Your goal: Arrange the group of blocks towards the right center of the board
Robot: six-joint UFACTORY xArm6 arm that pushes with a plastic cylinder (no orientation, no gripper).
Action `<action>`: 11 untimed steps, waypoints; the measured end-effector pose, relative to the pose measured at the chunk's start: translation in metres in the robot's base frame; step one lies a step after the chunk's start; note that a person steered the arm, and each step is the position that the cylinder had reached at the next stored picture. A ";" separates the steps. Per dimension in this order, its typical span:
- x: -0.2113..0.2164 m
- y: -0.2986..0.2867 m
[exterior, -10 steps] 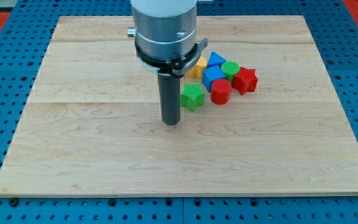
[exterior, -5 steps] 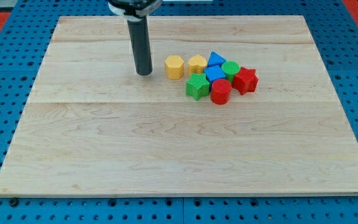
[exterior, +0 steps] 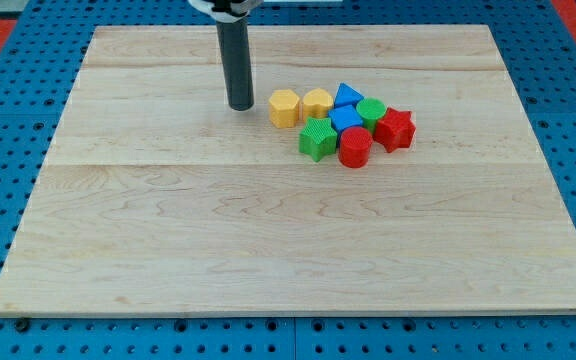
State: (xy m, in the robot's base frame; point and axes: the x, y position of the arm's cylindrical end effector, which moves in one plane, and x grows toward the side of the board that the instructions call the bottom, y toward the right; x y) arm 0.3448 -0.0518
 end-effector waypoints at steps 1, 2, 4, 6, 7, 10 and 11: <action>0.007 0.049; 0.005 0.058; -0.072 0.059; -0.077 0.108; -0.069 0.110; -0.047 0.123; -0.069 0.127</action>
